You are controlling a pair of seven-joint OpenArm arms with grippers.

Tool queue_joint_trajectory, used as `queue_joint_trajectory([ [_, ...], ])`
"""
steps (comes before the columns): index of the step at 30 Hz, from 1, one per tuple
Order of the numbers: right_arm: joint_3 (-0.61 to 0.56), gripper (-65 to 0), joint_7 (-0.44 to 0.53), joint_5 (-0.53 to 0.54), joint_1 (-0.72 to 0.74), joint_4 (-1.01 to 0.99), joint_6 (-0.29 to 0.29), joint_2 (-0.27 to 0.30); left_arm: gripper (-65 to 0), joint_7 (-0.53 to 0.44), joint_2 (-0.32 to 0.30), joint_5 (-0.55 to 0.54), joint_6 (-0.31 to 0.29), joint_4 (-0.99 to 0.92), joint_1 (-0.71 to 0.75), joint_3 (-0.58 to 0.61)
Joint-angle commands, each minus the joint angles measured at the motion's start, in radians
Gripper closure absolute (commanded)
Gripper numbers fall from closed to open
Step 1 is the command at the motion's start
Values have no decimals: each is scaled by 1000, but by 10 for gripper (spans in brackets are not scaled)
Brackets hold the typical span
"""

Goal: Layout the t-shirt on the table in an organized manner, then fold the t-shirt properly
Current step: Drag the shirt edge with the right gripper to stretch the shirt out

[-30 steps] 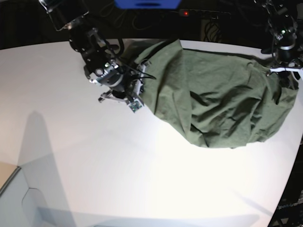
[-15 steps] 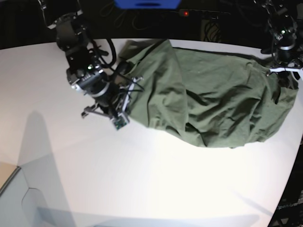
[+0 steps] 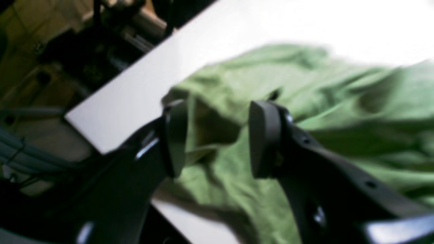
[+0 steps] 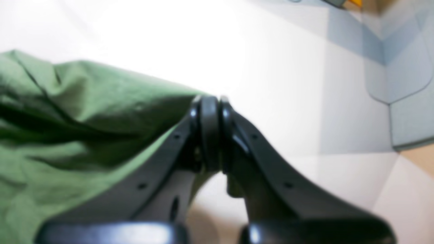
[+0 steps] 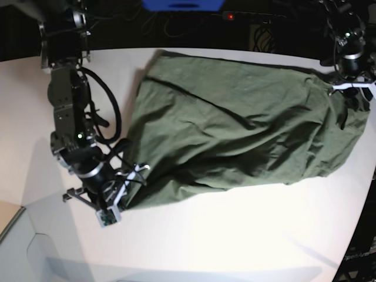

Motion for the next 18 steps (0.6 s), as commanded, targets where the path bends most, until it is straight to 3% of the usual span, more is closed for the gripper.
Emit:
queue_joint_trajectory([
  [1, 10, 0, 39, -10, 68, 8, -3, 14, -284, -36, -3, -1, -2, 54, 14, -10],
  [5, 19, 0, 39, -11, 197, -32, -3, 16, -284, -36, 27, -1, -2, 150, 20, -10],
  [10, 131, 0, 39, -11, 332, -95, -3, 11, -284, -36, 50, -1, -2, 169, 20, -12],
  [14, 151, -5, 39, -11, 346, -230, -3, 22, -284, -36, 49, -1, -2, 166, 34, -12],
  [18, 150, -127, 48, -10, 294, -357, -3, 40, -284, -36, 47, -1, -2, 166, 24, -12],
])
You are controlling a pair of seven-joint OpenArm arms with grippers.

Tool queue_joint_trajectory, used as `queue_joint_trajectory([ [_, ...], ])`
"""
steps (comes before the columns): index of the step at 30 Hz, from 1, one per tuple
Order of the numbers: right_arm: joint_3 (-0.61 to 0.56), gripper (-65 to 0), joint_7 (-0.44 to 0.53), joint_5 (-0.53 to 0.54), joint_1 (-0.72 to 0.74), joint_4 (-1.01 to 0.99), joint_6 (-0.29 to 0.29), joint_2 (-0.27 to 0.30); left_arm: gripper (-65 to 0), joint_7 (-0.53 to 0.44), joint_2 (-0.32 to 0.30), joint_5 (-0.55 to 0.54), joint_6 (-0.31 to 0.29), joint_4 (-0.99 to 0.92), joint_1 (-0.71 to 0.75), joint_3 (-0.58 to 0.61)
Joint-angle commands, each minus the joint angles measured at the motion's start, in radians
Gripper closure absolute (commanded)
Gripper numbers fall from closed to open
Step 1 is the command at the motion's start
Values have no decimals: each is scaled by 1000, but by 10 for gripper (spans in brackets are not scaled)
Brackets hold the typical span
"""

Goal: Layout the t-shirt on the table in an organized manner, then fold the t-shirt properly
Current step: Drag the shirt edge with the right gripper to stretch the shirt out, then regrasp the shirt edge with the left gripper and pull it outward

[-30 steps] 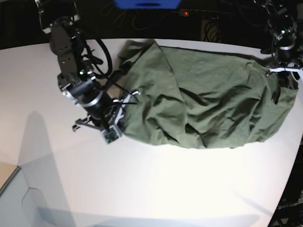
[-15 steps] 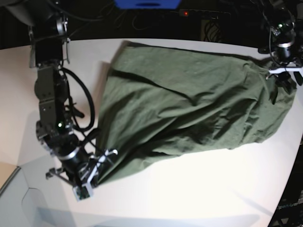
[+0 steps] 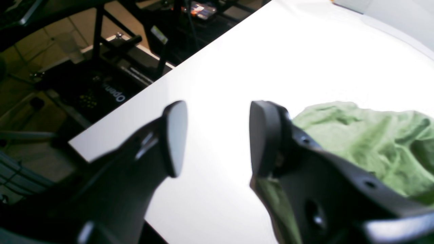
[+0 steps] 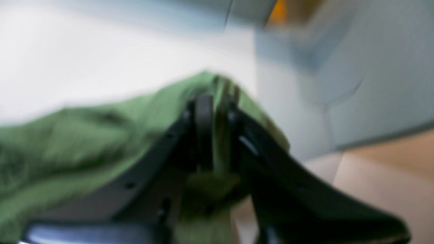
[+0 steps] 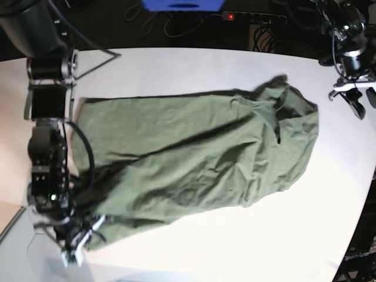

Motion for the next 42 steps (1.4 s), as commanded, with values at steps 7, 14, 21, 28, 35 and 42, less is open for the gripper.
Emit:
queue_joint_trajectory([
  [7, 33, -332, 36, 2, -104, 101, -5, 14, -289, -24, -15, 3, 2, -27, -89, 3],
  [14, 82, -350, 34, 5, -388, 417, -5, -29, -289, 151, -96, -2, 2, -208, -341, 32],
  [21, 81, -349, 37, 2, -547, 478, -5, -61, -289, 228, -105, 4, 2, -495, -593, 35],
  [28, 87, -348, 37, 0, -600, 483, -5, -55, -289, 198, -165, 1, 2, -771, -695, 233],
  [35, 87, -348, 33, 0, -612, 483, -5, -55, -289, 51, -188, 6, 11, -900, -712, 380],
  [42, 88, -348, 33, 0, -612, 483, -5, -43, -288, 51, -204, 6, 11, -1040, -743, 406],
])
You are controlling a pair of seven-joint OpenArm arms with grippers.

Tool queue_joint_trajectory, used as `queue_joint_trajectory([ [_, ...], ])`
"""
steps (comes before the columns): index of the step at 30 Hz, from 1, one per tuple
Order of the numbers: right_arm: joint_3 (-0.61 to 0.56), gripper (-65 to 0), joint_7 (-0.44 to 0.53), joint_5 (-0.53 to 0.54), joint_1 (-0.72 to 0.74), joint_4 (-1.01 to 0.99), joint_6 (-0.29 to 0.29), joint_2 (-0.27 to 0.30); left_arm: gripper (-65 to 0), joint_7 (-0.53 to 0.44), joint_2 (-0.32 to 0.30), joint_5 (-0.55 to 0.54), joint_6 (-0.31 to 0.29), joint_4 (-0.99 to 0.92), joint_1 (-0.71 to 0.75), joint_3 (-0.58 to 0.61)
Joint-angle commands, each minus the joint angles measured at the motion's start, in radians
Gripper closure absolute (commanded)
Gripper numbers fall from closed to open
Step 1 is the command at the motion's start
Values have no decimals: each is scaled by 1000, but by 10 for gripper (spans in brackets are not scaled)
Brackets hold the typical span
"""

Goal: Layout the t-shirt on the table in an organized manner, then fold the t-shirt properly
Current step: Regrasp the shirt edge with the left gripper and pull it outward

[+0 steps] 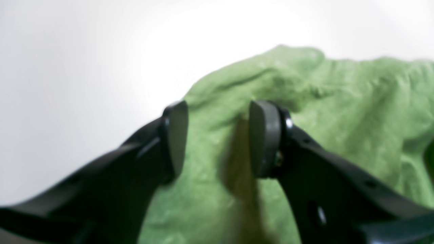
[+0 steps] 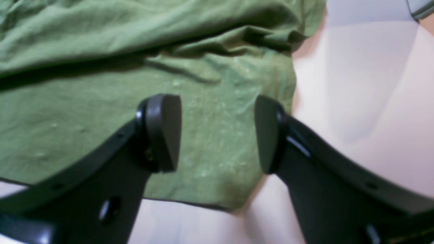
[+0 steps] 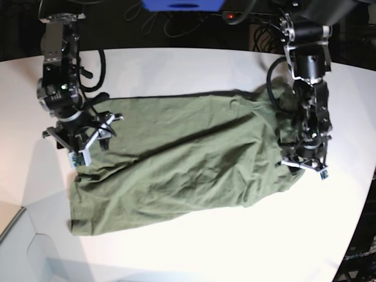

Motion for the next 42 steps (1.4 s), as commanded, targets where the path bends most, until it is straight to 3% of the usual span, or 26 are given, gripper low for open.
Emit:
queue_joint_trajectory([
  [1, 5, -348, 24, -2, 13, 18, -4, 9, -287, 4, -13, -2, 4, -1, -8, -1],
  [4, 5, -348, 24, -2, 17, 18, -4, 9, -276, 12, -30, -2, -2, -26, -6, 0],
  [5, 5, -348, 24, -2, 17, 18, -4, 7, -242, 13, -31, -2, -4, -35, -6, 0],
  [9, 5, -348, 24, -2, 15, 18, -4, 6, 0, 16, -33, -2, 3, -76, -9, 0],
  [14, 5, -348, 24, -2, 13, 18, -4, 7, 0, 16, -33, -8, -4, -32, 52, -5],
  [20, 5, -348, 25, -2, 12, 18, -4, 9, -3, 24, -33, -8, 4, 313, 236, -6],
  [23, 5, -348, 24, -2, 12, 18, -4, 9, -3, 92, -33, -9, 4, 436, 304, -35],
  [27, 5, -348, 22, -2, 10, 18, -4, 6, -11, 188, -22, -9, -2, 525, 334, -158],
  [30, 1, -348, 22, -2, 10, 18, -4, 4, -71, 276, -22, -9, -1, 537, 327, -206],
  [34, -2, -348, 22, 2, 9, 18, -4, 3, -289, 382, -22, -9, -2, 528, 273, -235],
  [36, -2, -348, 22, 2, 0, 18, -4, 3, -381, 389, -24, -9, -4, 527, 259, -227],
  [38, -2, -348, 22, 2, -6, 18, -4, 3, -428, 389, -22, -9, -4, 527, 247, -224],
  [42, -2, -348, 22, 2, -11, 18, -4, 3, -436, 389, -22, -5, -4, 499, 205, -181],
])
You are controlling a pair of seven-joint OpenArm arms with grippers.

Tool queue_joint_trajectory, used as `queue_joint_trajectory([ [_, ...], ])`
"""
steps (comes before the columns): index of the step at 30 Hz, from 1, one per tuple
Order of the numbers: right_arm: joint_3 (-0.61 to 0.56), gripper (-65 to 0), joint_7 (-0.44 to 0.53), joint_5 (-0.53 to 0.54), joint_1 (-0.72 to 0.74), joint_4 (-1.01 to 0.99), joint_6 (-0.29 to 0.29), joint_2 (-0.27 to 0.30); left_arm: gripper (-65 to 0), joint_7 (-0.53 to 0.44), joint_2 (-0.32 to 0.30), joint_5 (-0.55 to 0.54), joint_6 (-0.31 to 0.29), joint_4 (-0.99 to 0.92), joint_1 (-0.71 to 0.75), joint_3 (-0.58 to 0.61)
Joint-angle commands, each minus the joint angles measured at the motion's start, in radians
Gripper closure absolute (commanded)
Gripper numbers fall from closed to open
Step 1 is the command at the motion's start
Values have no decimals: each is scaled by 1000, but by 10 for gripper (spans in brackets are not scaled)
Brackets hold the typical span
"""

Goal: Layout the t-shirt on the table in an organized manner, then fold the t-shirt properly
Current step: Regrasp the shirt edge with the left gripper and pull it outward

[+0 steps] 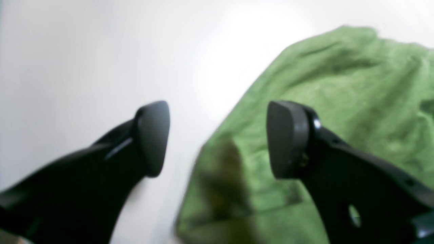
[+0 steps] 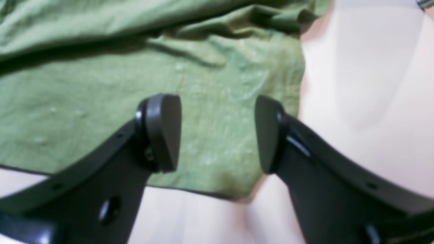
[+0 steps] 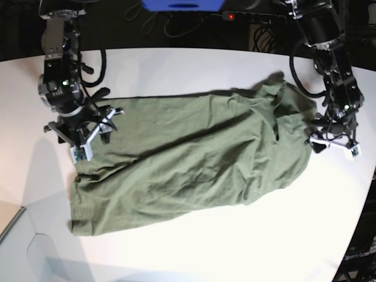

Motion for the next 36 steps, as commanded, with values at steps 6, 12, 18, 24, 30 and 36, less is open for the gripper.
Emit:
queue_joint_trajectory([
  [6, 8, -348, 27, -2, 9, 18, -4, 5, -436, -17, -17, -6, -2, -147, -94, 82],
  [12, 8, -348, 27, -3, -7, 50, -4, 11, -436, -19, -15, -6, -2, -188, -102, 85],
  [18, 8, -348, 27, -3, -7, 50, -4, 11, -292, -19, -10, -8, -3, -202, -93, 85],
  [24, 8, -348, 27, -3, -7, 50, -4, 11, 0, -19, -9, -12, -3, -231, -84, 79],
  [30, 8, -348, 30, -3, -5, 50, -4, 13, -2, -19, 25, -14, -3, 41, 44, 73],
  [36, 8, -348, 32, -3, -5, 48, -4, 13, -2, -19, 120, -14, -5, 553, 231, 24],
])
